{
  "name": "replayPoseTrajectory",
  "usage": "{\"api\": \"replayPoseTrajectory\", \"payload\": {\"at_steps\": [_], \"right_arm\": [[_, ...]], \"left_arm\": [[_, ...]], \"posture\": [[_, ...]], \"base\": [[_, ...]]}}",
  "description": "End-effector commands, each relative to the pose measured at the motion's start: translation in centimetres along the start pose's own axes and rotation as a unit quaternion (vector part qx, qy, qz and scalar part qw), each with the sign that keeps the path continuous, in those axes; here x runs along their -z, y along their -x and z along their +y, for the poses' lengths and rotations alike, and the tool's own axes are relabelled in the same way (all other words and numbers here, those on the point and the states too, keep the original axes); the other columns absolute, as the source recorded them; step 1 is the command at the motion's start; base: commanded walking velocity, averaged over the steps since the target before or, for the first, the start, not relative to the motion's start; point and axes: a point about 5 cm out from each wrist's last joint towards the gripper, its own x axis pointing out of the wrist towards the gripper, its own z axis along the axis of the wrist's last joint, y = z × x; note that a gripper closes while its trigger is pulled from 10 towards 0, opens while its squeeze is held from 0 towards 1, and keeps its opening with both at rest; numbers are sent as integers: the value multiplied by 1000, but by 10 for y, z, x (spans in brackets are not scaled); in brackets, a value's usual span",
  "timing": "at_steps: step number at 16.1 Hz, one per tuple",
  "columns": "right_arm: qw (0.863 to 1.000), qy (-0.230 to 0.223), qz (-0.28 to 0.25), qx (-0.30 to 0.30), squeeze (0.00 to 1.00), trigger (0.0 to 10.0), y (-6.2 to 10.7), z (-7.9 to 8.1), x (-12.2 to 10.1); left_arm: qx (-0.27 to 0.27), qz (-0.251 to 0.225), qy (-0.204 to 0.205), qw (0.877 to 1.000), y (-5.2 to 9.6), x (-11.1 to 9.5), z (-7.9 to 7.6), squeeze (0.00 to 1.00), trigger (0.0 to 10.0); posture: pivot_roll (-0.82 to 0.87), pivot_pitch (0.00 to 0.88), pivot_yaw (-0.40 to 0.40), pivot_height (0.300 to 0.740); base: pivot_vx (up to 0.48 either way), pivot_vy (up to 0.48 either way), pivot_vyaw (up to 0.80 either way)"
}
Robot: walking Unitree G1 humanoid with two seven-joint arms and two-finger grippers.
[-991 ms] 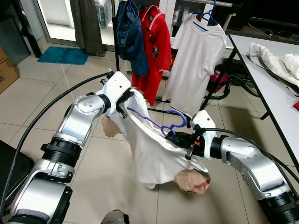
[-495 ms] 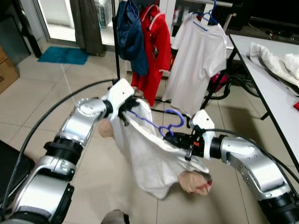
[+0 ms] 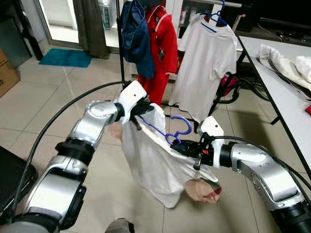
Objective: Hang hanger
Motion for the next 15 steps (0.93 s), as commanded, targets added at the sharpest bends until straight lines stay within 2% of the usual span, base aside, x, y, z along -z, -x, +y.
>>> {"api": "replayPoseTrajectory", "payload": {"at_steps": [1,5,6,7,8,9,11,12,14,15], "right_arm": [[1000,12,-6,-21,0,10000,-1,6,-3],[1000,13,15,-19,0,10000,-3,5,1],[1000,13,15,-18,0,10000,-4,5,2],[1000,13,10,-21,0,10000,-5,6,0],[1000,12,7,-23,0,10000,-5,7,-2],[1000,11,4,-26,0,10000,-5,7,-2],[1000,11,3,-26,0,10000,-5,7,-3],[1000,10,3,-26,0,10000,-5,8,-3],[1000,9,2,-27,0,10000,-4,7,-3],[1000,9,2,-26,0,10000,-3,7,-3]], "left_arm": [[0,-26,-10,1000,-3,-16,2,0,0],[16,-28,-14,999,-3,-24,2,0,0],[24,-22,-17,999,-4,-22,-1,0,0],[29,1,-14,999,-6,-12,-5,0,549],[28,21,-10,999,-8,-4,-7,0,3294],[17,36,1,999,-10,3,-8,0,10000],[36,55,16,998,-10,10,-11,0,10000],[55,68,27,996,-8,15,-13,1000,10000],[58,99,38,993,-1,24,-9,1000,10000],[55,100,46,992,1,25,-7,1000,10000]], "posture": [[33,0,-54,740],[39,0,-59,740],[39,0,-59,740],[39,0,-59,740],[39,0,-59,740],[39,0,-59,740],[39,0,-59,740],[37,0,-58,740],[38,0,-57,740],[38,0,-57,740]], "base": [[0,0,0],[0,0,0],[0,0,0],[0,0,0],[0,0,0],[0,0,0],[0,0,0],[0,0,0],[0,0,0],[0,0,0]]}}
